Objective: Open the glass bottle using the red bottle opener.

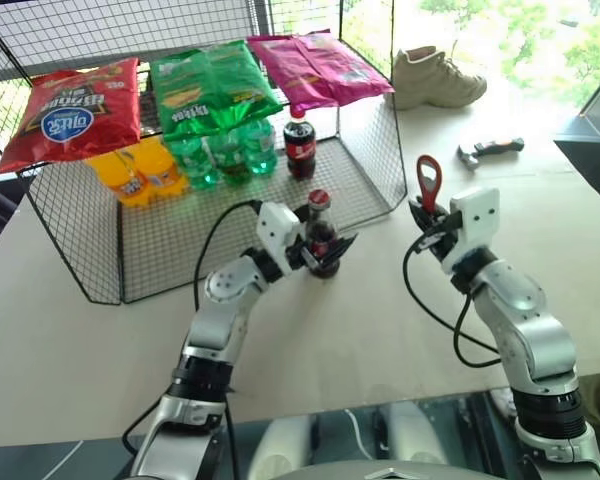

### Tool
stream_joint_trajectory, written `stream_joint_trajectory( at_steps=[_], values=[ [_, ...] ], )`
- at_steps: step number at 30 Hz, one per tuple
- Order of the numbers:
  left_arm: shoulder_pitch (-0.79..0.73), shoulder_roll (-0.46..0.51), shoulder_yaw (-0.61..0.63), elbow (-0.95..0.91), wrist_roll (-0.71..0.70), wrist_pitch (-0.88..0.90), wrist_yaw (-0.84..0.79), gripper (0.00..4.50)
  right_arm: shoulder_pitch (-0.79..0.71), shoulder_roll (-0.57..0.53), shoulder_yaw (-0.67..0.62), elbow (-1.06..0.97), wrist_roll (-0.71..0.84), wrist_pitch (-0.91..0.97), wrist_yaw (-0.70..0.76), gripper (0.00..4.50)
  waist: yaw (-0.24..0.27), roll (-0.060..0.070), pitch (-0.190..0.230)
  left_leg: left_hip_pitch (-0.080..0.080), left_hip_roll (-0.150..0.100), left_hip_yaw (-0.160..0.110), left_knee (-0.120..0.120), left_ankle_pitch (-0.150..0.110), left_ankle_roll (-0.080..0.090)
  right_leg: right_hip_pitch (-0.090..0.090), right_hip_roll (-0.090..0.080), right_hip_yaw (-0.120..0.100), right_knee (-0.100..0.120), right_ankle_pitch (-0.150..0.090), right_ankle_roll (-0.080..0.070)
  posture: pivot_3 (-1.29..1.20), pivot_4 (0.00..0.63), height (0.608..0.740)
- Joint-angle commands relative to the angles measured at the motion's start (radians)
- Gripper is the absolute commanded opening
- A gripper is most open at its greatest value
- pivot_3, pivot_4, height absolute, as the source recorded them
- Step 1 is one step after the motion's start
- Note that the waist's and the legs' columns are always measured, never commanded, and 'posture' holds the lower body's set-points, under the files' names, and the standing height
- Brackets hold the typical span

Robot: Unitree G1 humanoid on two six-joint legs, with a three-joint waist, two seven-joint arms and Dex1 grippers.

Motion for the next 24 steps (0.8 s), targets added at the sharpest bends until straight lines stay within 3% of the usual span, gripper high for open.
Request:
stream_joint_trajectory(
  at_steps=[1,21,24],
  values=[
    [-0.025,-0.01,0.024,-0.078,-0.046,0.0,0.002,4.43,-0.023,0.004,-0.008,-0.015,0.0,-0.029,0.009,0.0,0.0,0.0,0.0,0.0,0.0,0.0,0.0,0.0,0.0,0.0,0.0,0.0,0.0,0.0,0.0,0.0,0.15,0.74],
    [-0.031,-0.001,0.024,-0.083,-0.077,0.033,-0.008,4.43,-0.037,0.018,-0.006,0.023,-0.014,-0.059,0.019,0.0,0.0,0.0,0.0,0.0,0.0,0.0,0.001,0.0,0.0,0.0,0.0,0.0,0.001,0.0,0.0,0.0,0.15,0.74],
    [-0.026,0.003,0.018,-0.076,-0.069,0.03,-0.018,4.02,-0.04,0.017,-0.003,0.023,-0.017,-0.059,0.02,0.0,0.0,0.0,0.0,0.0,0.0,0.0,0.001,0.0,0.0,0.0,0.0,0.0,0.001,0.0,0.0,0.0,0.15,0.74]
  ],
)
